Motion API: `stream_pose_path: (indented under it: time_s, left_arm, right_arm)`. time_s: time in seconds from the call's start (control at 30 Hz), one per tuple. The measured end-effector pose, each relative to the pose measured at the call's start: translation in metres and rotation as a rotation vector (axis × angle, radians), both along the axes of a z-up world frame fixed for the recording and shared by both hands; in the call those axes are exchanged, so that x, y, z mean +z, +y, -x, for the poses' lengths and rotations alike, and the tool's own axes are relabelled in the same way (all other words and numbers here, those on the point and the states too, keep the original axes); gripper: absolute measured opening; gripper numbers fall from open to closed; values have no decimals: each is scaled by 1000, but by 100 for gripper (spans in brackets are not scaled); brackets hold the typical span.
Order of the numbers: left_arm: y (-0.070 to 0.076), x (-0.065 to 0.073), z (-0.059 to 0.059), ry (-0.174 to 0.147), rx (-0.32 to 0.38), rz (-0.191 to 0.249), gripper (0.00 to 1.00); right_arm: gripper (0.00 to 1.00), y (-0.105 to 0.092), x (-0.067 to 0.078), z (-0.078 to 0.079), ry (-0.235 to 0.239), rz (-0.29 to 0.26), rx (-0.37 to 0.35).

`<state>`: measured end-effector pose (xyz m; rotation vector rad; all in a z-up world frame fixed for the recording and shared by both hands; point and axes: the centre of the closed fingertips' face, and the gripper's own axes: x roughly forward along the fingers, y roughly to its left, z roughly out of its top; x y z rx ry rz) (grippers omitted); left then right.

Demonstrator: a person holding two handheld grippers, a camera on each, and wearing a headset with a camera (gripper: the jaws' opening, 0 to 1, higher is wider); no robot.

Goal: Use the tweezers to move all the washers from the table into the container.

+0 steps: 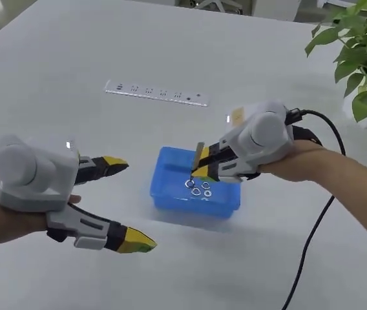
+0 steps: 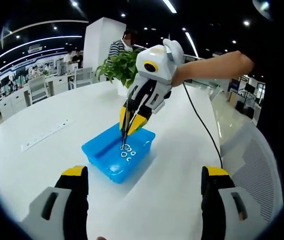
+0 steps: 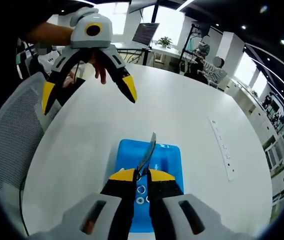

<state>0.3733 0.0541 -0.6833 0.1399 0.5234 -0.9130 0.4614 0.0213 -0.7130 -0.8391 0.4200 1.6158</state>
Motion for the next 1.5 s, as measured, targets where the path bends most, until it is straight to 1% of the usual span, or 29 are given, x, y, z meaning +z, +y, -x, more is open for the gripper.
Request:
stream_pose_path:
  time_s: [0.2,0.47,0.67,0.9,1.0,1.03,1.07,1.17,1.23,1.33,1.43,1.5]
  left_arm:
    - [1,-1,-2,4,7,4,99]
    - [2,-1,-3,4,10,6,99]
    - [3,-1,-4,5,10,5,99]
    - [5,-1,-6,7,11,5,99]
    - [4,0,-8,9,8,6,97]
    - [2,0,-8,17,1,11,95]
    - [2,0,-9,18,-1,11,94]
    - [-1,1,-11,12,-15,6,90]
    - [-3,2,-15,3,-25,0,85]
    - [-3,5,-26,-40,-43,-37,74]
    - [-7,9,-36,-59,-64,-40,64]
    - [-9,11,-43,-71,-85,-55,57]
  right_arm:
    - [9,3,-9,-4,-3,5,0]
    - [9,6,-24,-5,5,17,9]
    - [9,6,-35,-4,19,26,10]
    - [9,5,-42,-5,28,28,7]
    - [9,6,-44,-5,31,28,5]
    - [9,6,-45,-5,30,30,6]
    - [9,6,-45,-5,30,30,7]
    - [9,7,-47,-6,33,30,9]
    - [9,7,-49,-5,33,34,11]
    - [9,7,-50,-5,35,33,11]
    - [9,7,-53,-4,31,44,20]
    - [9,7,-52,-4,35,40,19]
